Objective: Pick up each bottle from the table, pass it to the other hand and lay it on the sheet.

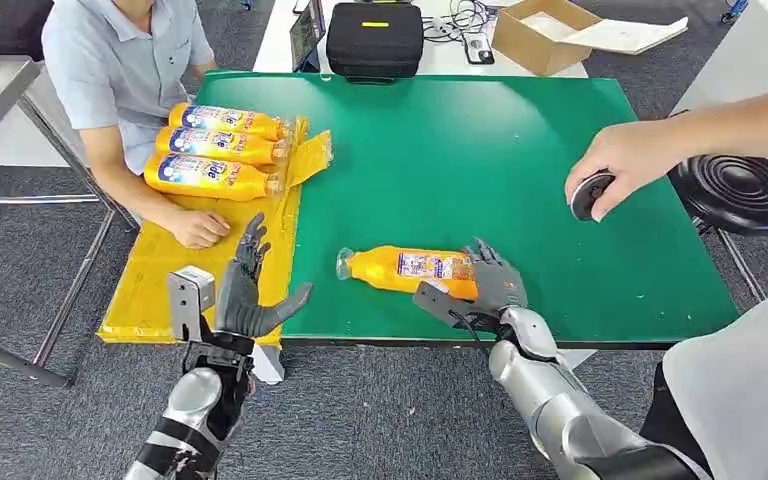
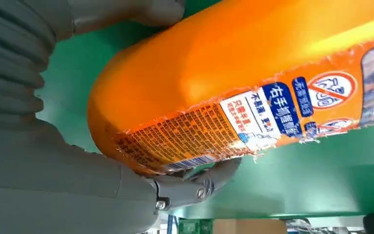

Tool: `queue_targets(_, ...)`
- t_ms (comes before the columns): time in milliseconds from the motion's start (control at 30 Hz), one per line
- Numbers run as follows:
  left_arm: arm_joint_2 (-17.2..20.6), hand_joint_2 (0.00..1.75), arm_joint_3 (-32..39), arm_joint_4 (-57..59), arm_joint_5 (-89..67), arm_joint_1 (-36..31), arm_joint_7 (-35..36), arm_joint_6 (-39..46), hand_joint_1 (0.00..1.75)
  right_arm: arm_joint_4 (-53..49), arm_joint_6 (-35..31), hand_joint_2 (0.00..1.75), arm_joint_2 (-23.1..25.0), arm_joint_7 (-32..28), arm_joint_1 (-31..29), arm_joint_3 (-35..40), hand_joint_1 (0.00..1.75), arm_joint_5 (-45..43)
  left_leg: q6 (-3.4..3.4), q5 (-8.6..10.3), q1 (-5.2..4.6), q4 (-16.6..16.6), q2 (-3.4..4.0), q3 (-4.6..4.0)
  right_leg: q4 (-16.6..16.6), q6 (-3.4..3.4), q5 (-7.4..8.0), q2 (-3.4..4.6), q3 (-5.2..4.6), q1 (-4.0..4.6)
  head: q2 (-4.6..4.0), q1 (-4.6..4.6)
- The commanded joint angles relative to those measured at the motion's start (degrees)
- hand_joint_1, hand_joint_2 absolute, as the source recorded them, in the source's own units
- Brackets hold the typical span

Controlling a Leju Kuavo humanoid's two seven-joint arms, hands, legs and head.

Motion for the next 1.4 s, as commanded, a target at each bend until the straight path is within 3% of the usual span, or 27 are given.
queue_targets(33,0.15,1.75,-0.87,6.57,0.61,-3.80,0.73,-0.58,0.00,5.06,6.12,1.75,-0.61,3.19,-1.36,-0.67,1.75,1.95,-0.04,-0.04,0.03,-0.04,-0.12,0.26,-0.05,-0.09,-0.08,-0.14,0.30,0.04,0.00,0.02)
queue_targets(500,0.02,1.75,-0.93,7.28,0.74,-4.30,0.80,-0.77,0.00,6.85,6.94,1.75,-0.55,3.91,-1.06,-0.60,1.75,2.29,-0.03,-0.01,0.02,-0.06,-0.11,0.43,-0.08,-0.05,-0.05,-0.12,0.43,0.03,0.00,0.02)
queue_targets(633,0.19,1.75,-0.87,7.66,1.43,-4.73,1.16,-1.59,0.00,6.92,10.01,1.75,-1.20,5.61,-1.42,-0.63,1.75,2.45,-0.04,-0.02,0.04,-0.06,-0.15,0.60,-0.09,-0.08,-0.07,-0.17,0.63,0.05,0.00,0.02)
queue_targets(700,0.37,1.75,-0.81,7.23,1.41,-4.52,1.16,-1.65,0.00,6.22,8.21,1.75,-1.31,4.44,-1.08,-1.46,1.75,1.83,-0.05,-0.01,0.05,-0.08,-0.20,0.66,-0.13,-0.09,-0.07,-0.22,0.71,0.06,0.00,0.02)
queue_targets(833,0.29,1.75,1.46,2.82,4.22,-0.87,-0.84,-1.28,0.00,1.93,-4.58,1.75,2.66,-14.81,0.67,-15.83,1.75,-14.78,-0.04,-0.03,0.04,-0.09,-0.14,0.80,-0.12,-0.08,-0.07,-0.15,0.82,0.05,0.00,0.02)
queue_targets(933,-0.59,1.75,4.41,3.44,7.56,0.00,-1.17,0.88,0.00,-2.75,-5.16,1.75,5.49,-23.21,0.71,-20.48,1.75,-23.85,-0.04,-0.08,-0.01,-0.03,0.10,0.72,-0.02,-0.08,-0.04,0.15,0.69,0.00,0.00,0.00)
queue_targets(1133,-2.22,1.75,10.18,2.32,14.05,2.85,-2.99,2.76,0.00,-26.71,-5.43,1.75,7.58,-24.83,9.24,-18.75,1.75,-42.10,-0.07,-0.09,0.03,-0.03,0.12,0.52,0.01,-0.10,-0.06,0.11,0.48,0.05,0.00,0.00)
queue_targets(1400,-2.00,1.75,10.64,2.70,13.85,3.67,-2.82,2.53,0.00,-37.63,-4.47,1.75,6.24,-23.44,14.15,-14.70,1.75,-49.18,-0.04,-0.10,0.06,0.00,-0.06,0.38,0.02,-0.09,-0.14,-0.01,0.45,0.05,0.00,0.02)
